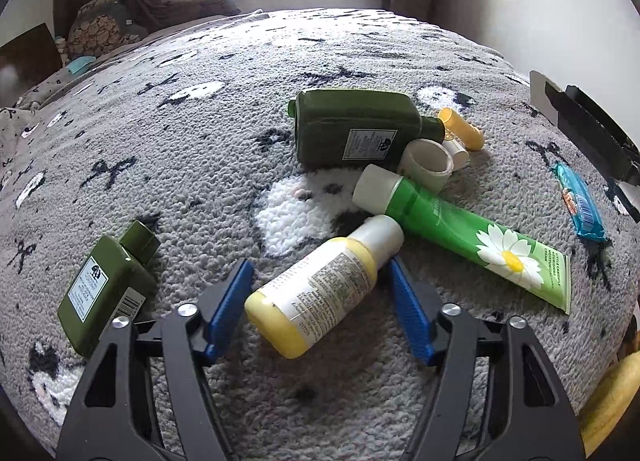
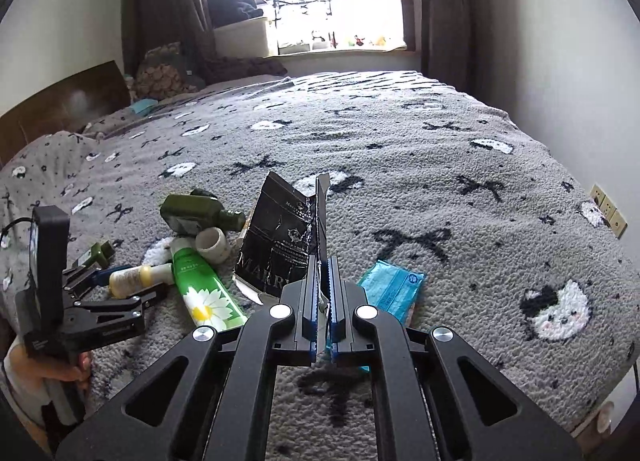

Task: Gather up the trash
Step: 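Grasp the yellow-capped white bottle with the left tool, then carry the sachet and bottle down past the bed edge toward the bin, then open both tools over the bin to drop the bottle and sachet, then raise both open tools back above the bed, then grasp the blue wet-wipe packet with the right tool, then grasp the green daisy tube with the left tool, then carry the wipe packet and green tube down past the bed edge toward the bin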

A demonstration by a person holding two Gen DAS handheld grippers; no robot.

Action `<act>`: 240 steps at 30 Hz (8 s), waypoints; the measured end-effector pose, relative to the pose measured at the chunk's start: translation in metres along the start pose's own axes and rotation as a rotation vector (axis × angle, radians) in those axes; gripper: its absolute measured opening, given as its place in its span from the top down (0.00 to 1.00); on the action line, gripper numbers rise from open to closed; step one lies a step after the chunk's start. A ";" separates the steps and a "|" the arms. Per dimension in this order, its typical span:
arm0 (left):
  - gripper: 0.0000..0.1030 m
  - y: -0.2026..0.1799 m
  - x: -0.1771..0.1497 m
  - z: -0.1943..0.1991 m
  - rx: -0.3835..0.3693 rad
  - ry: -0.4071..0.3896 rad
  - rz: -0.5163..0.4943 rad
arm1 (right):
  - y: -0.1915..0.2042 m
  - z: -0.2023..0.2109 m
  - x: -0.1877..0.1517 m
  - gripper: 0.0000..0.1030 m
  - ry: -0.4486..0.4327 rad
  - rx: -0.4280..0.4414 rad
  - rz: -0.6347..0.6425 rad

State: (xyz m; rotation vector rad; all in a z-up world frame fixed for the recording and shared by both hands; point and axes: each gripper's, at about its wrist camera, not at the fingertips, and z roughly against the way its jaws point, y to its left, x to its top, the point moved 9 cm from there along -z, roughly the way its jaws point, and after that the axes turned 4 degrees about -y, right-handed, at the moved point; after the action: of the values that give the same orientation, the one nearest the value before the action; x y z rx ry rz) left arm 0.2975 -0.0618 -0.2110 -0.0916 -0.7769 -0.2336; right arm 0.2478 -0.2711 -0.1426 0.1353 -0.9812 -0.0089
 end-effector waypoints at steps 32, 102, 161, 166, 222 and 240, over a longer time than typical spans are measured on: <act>0.52 -0.044 -0.046 0.186 -0.016 -0.216 -0.026 | 0.036 0.119 -0.047 0.95 -0.082 0.050 0.125; 0.43 -0.054 -0.338 0.074 -0.145 0.473 0.035 | 0.098 0.051 -0.332 0.87 0.698 0.279 0.077; 0.15 -0.041 0.001 0.040 -0.029 0.002 0.061 | -0.042 -0.064 -0.045 0.55 0.148 -0.115 -0.037; 0.15 -0.054 0.016 0.010 -0.040 0.048 0.072 | -0.047 -0.053 -0.046 0.58 0.139 -0.106 -0.010; 0.85 -0.055 -0.102 0.176 -0.050 -0.107 -0.069 | 0.050 0.143 -0.081 0.58 -0.053 0.085 0.193; 0.85 -0.067 -0.194 0.211 -0.101 -0.029 -0.055 | 0.080 0.139 -0.172 0.58 0.140 0.210 0.173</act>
State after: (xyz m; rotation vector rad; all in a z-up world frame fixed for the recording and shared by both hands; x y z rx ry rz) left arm 0.0037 -0.0571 -0.1974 -0.1693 -0.7970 -0.3243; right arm 0.0328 -0.1950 -0.1994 0.2404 -0.8497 0.2600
